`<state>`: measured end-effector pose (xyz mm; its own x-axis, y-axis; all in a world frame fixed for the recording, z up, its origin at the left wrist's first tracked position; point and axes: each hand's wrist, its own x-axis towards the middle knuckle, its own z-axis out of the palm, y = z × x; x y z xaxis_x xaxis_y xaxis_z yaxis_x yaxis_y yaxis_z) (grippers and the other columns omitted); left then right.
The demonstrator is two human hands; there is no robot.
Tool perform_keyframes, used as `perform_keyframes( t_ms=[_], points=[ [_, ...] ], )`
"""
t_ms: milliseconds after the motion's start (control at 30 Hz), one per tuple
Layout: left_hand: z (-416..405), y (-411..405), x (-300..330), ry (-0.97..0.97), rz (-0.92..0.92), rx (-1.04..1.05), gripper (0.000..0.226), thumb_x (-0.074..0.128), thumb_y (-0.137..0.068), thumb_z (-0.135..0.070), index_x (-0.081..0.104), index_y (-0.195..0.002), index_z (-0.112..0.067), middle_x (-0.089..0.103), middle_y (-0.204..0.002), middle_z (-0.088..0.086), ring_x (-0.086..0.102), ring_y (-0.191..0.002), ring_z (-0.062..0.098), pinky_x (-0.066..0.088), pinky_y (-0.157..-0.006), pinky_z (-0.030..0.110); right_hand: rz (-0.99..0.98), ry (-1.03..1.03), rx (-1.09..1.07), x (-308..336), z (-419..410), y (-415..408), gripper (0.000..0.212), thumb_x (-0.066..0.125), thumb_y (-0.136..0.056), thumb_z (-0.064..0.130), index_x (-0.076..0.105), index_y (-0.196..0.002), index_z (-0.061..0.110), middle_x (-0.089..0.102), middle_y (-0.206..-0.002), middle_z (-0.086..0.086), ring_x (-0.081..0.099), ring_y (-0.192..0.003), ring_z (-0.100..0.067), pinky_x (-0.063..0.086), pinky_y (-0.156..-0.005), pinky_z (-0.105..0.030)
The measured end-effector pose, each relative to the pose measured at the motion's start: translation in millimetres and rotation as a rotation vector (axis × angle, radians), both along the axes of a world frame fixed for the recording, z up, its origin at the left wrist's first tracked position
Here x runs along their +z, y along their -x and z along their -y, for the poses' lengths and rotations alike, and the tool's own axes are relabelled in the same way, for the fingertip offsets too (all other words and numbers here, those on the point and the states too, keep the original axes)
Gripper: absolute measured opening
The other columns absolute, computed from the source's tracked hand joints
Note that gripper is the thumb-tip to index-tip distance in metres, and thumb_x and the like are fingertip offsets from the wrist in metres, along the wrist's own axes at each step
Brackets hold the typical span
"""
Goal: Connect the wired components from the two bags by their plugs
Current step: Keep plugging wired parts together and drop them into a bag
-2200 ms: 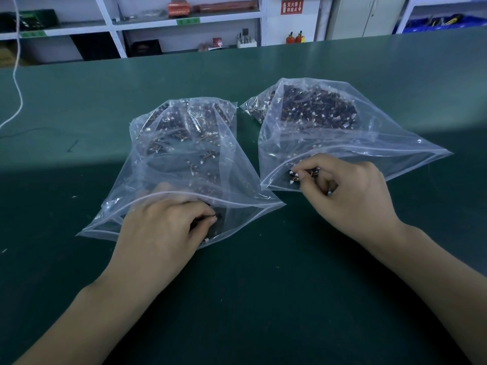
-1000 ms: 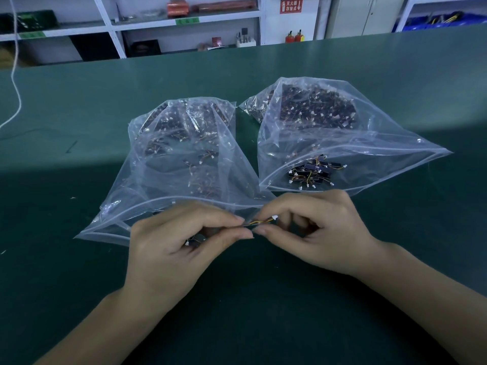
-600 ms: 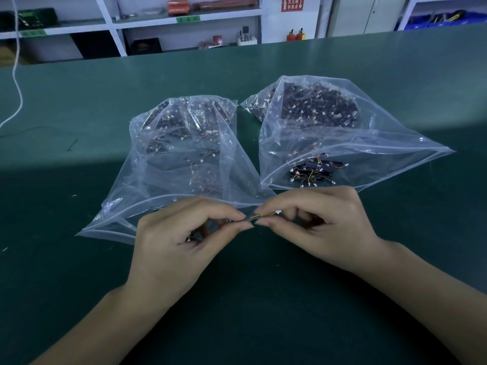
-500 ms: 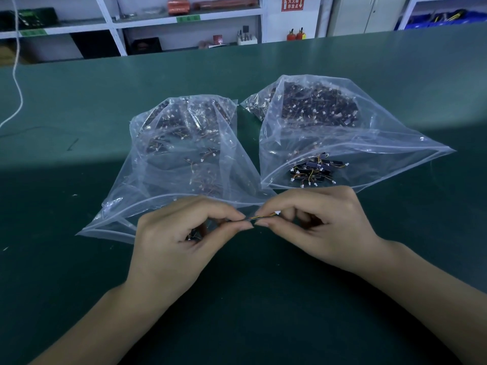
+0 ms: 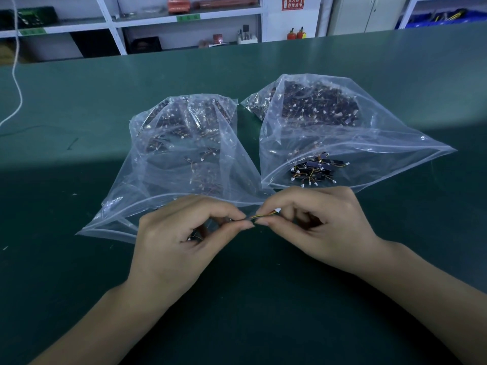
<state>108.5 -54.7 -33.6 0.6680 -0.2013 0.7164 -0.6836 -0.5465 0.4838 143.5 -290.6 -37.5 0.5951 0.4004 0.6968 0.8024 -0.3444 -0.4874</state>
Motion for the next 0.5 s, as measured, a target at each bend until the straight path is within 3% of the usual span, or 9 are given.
perform_keyframes(
  t_ms=[267, 500],
  points=[
    [-0.8, 0.2, -0.5, -0.001, 0.002, -0.011, 0.011, 0.083, -0.092, -0.028, 0.081, -0.089, -0.018, 0.075, -0.085, -0.013, 0.070, -0.076, 0.005, 0.051, -0.068, 0.017, -0.022, -0.003, 0.013, -0.5, 0.7, -0.4, 0.008, 0.079, -0.096, 0.019, 0.080, -0.096, 0.012, 0.045, -0.060, 0.011, 0.036, -0.048, -0.010, 0.033, -0.053, -0.013],
    [-0.9, -0.4, -2.2, 0.026, 0.005, -0.002, 0.011, 0.082, -0.093, -0.027, 0.081, -0.092, -0.015, 0.075, -0.086, -0.015, 0.069, -0.077, 0.001, 0.050, -0.069, 0.013, -0.100, -0.033, -0.009, -2.5, -0.8, -0.9, 0.016, 0.082, -0.093, 0.028, 0.080, -0.100, 0.014, 0.048, -0.057, 0.010, 0.040, -0.046, -0.015, 0.036, -0.048, -0.024]
  ],
)
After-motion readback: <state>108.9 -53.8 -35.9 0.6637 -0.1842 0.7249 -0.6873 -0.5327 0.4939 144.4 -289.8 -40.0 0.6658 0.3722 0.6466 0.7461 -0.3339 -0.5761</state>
